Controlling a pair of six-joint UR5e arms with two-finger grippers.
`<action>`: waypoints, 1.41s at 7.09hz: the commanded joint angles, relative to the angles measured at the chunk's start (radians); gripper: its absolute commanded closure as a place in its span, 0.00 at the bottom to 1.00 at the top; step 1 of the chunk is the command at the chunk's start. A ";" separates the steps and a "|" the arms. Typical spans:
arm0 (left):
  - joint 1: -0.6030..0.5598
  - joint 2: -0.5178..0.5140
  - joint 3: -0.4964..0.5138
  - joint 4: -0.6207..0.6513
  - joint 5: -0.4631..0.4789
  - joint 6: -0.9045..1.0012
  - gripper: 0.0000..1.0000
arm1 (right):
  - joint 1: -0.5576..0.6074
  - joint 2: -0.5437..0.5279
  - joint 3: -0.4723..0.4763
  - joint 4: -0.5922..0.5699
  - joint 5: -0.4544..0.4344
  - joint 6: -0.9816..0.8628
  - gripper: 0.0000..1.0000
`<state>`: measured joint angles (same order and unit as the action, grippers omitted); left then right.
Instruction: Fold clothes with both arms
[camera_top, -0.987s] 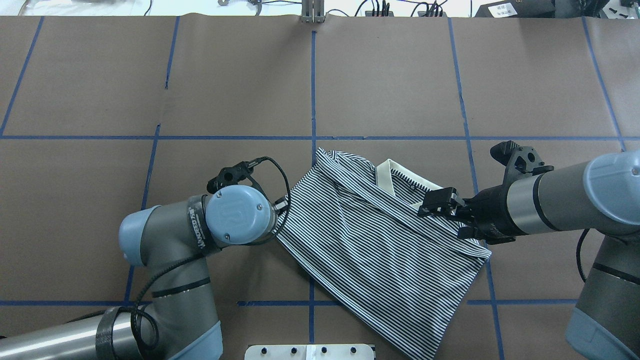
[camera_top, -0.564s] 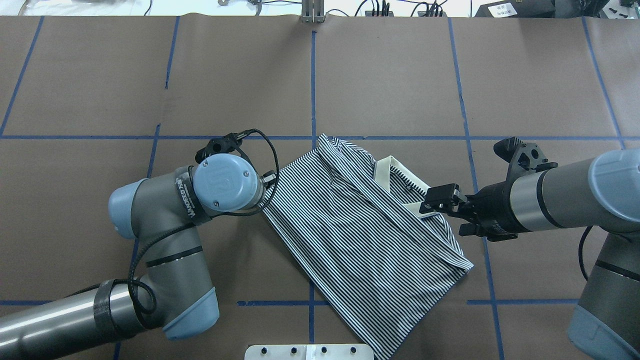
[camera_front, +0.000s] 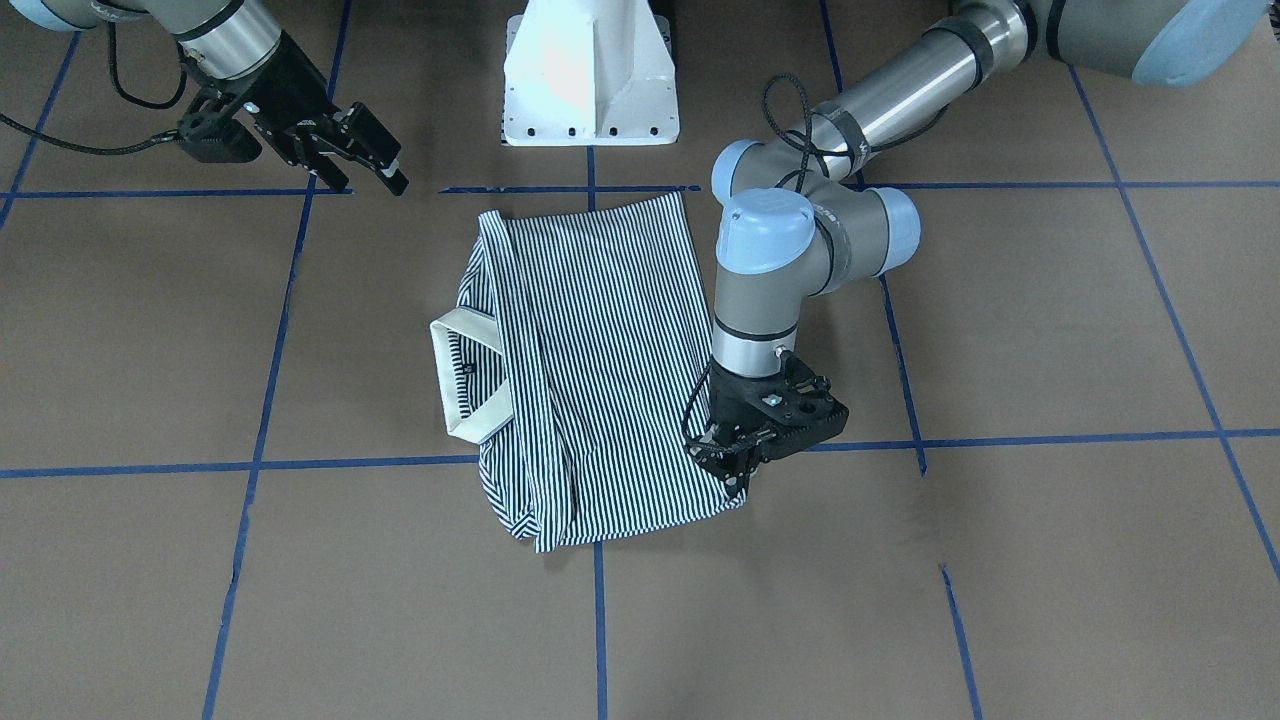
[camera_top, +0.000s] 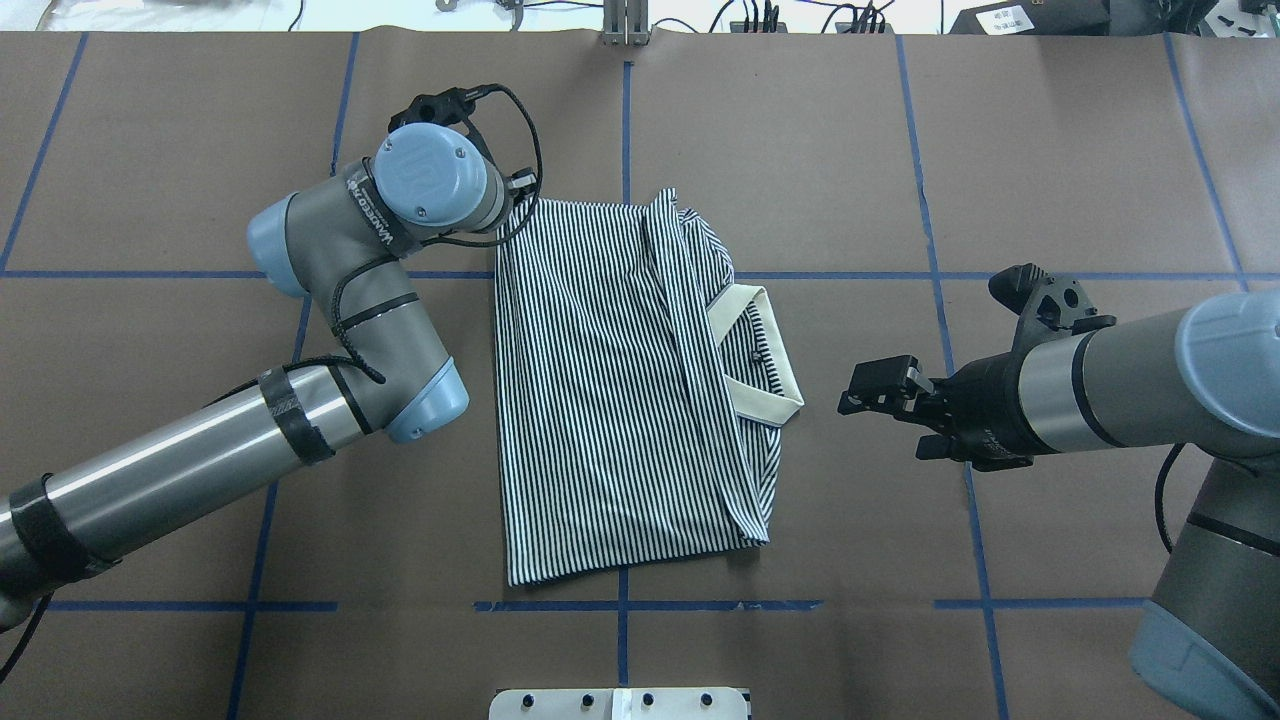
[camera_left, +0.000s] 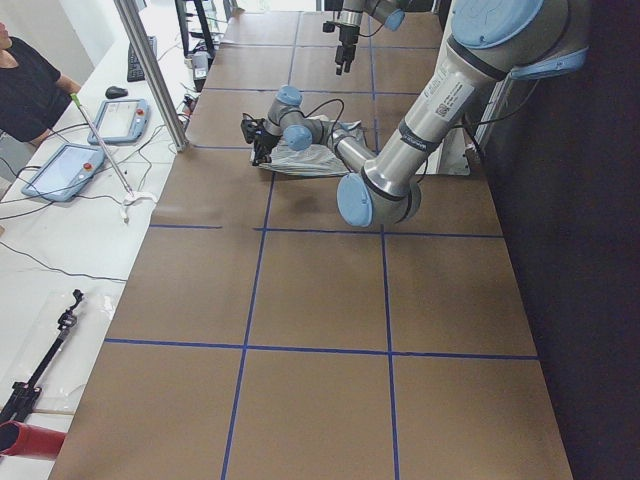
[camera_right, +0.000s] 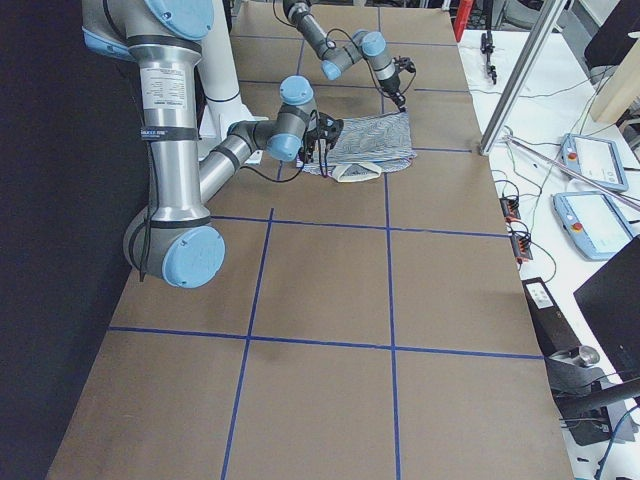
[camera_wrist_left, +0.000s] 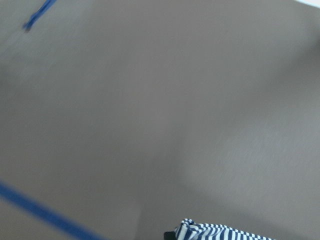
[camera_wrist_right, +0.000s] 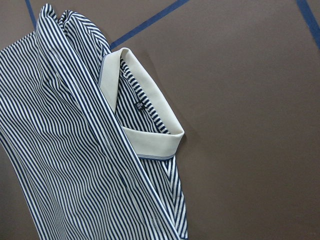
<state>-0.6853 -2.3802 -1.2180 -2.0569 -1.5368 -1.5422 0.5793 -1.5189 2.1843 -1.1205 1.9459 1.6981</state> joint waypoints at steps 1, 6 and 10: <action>-0.013 -0.072 0.197 -0.211 0.078 0.039 1.00 | -0.003 0.005 0.000 0.001 -0.005 0.000 0.00; -0.107 -0.068 0.235 -0.216 0.023 0.258 0.00 | 0.030 0.061 -0.076 -0.016 -0.036 -0.067 0.00; -0.122 0.163 -0.158 -0.099 -0.222 0.280 0.00 | 0.022 0.455 -0.298 -0.477 -0.042 -0.377 0.00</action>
<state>-0.8058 -2.2944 -1.2239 -2.2296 -1.7101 -1.2651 0.6036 -1.1865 1.9658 -1.4608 1.9058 1.4124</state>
